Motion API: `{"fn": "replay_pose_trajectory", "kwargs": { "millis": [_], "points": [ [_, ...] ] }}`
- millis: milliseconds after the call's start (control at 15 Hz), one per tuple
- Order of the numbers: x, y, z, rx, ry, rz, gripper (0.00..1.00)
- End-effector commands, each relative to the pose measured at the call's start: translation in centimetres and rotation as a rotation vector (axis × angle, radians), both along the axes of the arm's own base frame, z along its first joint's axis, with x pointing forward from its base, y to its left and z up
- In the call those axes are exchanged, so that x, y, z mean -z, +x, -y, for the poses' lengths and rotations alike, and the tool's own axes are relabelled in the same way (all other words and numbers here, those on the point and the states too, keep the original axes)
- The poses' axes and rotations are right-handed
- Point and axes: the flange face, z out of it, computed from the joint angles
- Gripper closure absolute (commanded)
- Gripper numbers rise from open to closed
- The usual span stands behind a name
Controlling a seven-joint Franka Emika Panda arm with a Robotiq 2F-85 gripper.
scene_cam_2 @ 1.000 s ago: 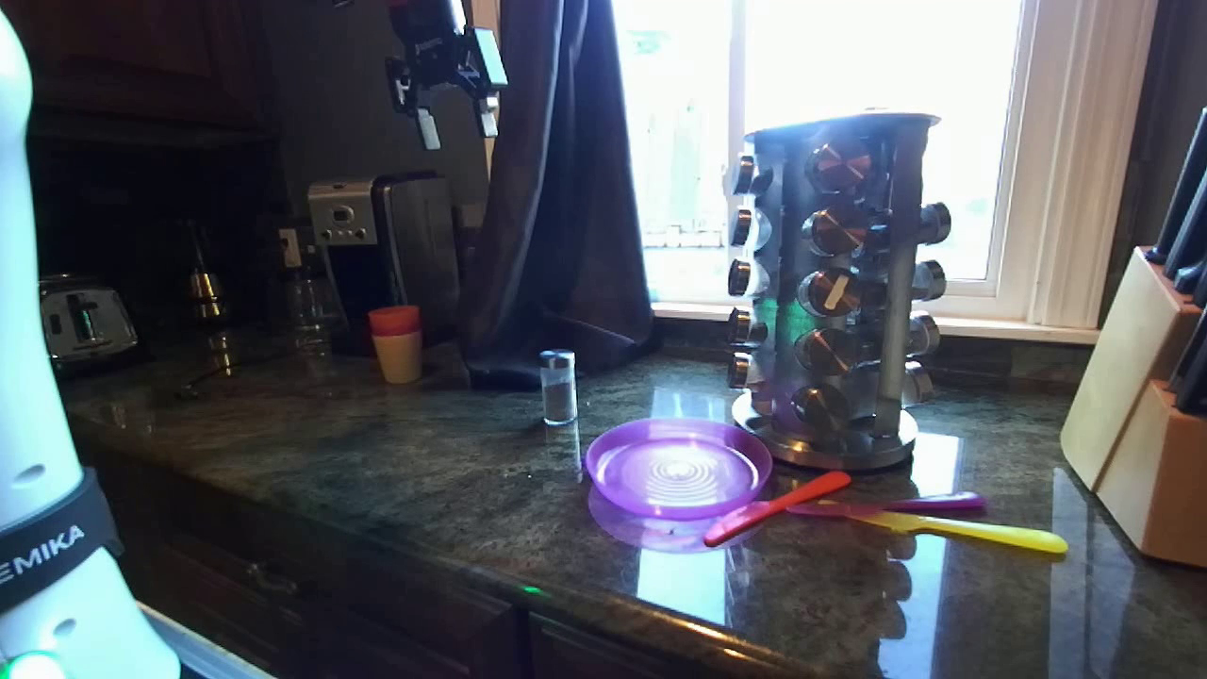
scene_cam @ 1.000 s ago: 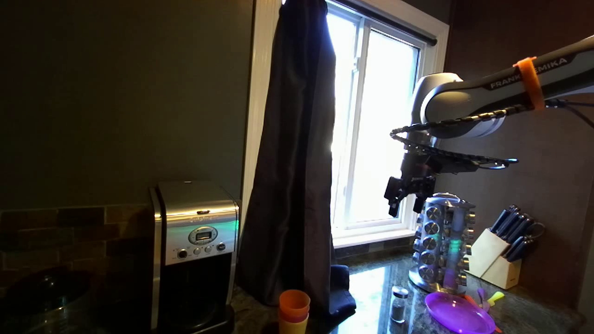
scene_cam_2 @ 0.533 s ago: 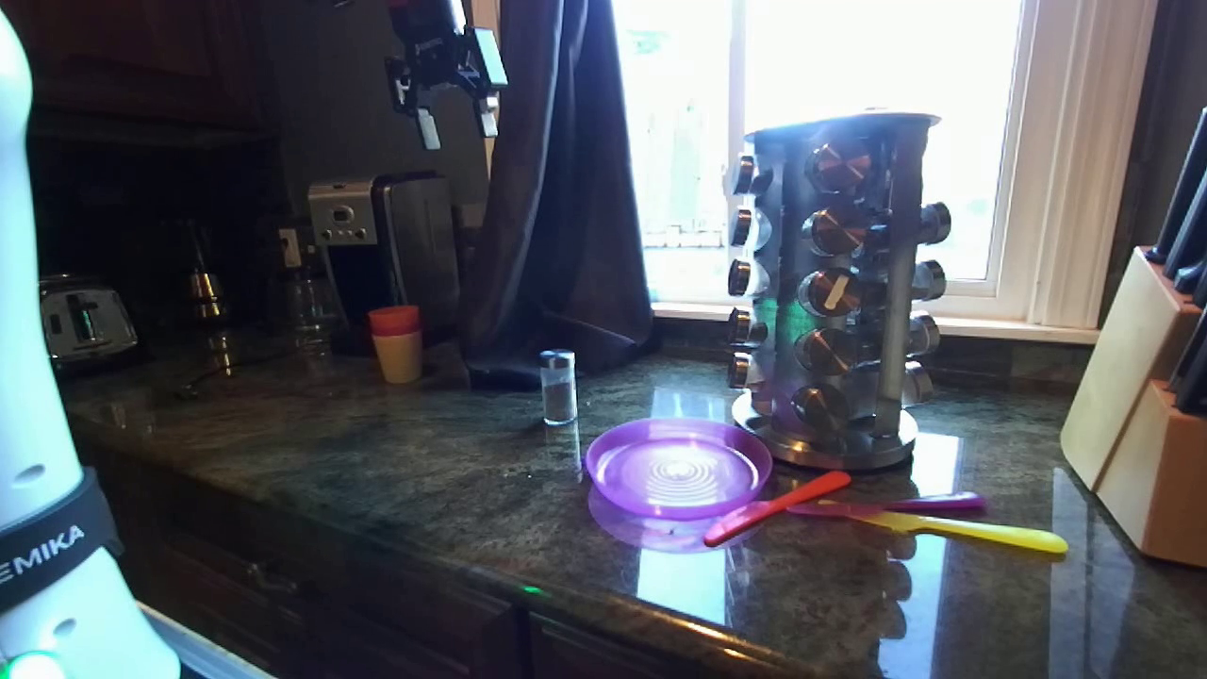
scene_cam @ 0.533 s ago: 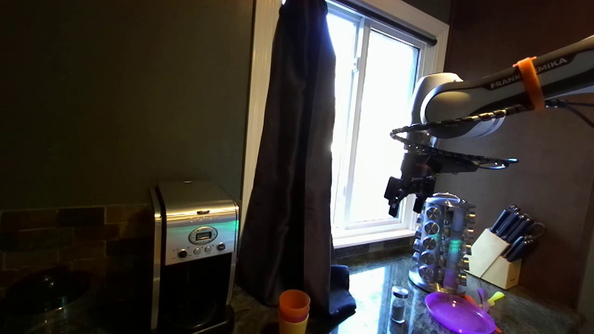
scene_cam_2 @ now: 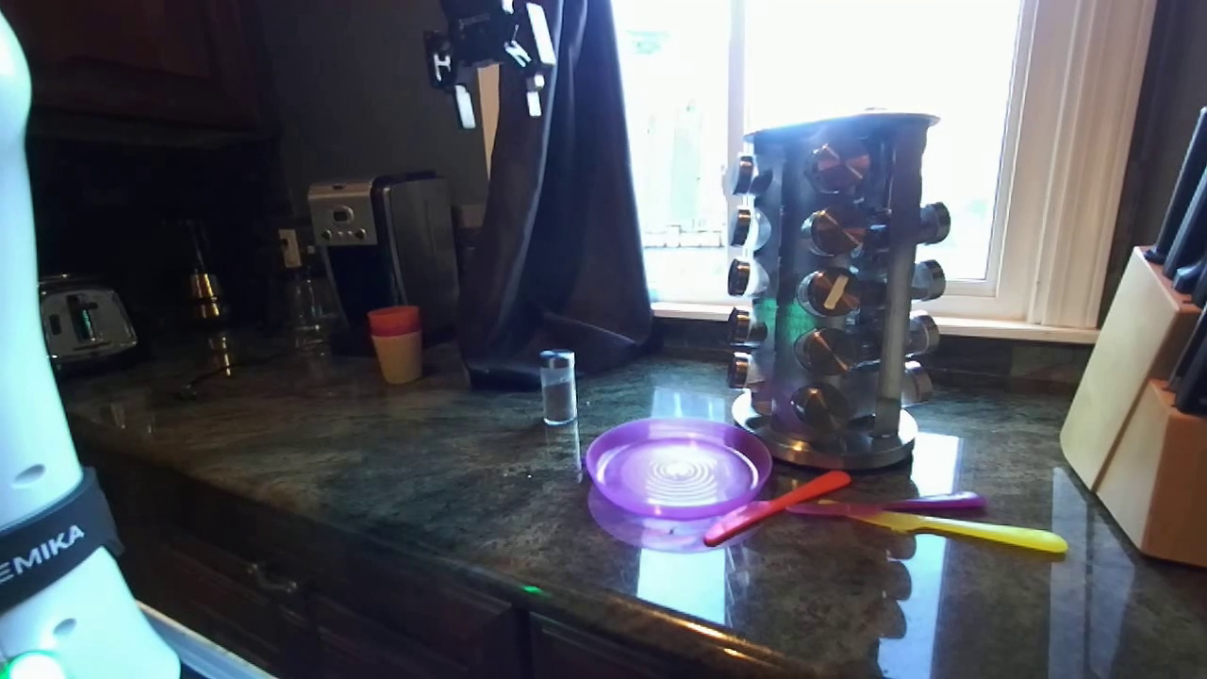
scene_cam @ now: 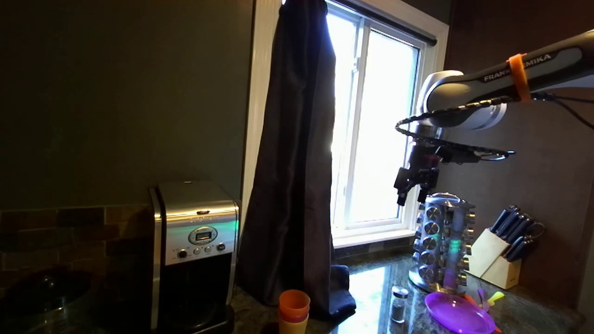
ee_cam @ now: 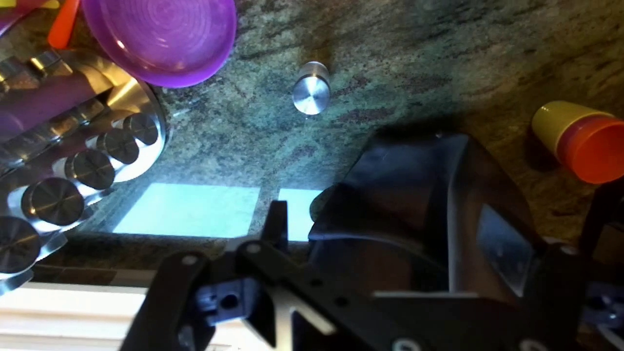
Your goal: Rotate the silver stand.
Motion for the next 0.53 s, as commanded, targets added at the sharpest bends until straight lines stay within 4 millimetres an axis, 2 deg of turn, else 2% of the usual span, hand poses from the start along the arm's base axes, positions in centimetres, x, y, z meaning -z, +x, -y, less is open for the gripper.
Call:
{"fn": "replay_pose_trajectory", "kwargs": {
  "millis": [0,200,467],
  "points": [
    [-1.3,2.4,4.8,-0.139,-0.067,-0.065,0.0],
    [-1.9,4.1,9.2,-0.261,-0.2,-0.065,0.0],
    [-2.1,6.0,13.7,-0.426,-0.327,-0.047,0.0]
  ]
}}
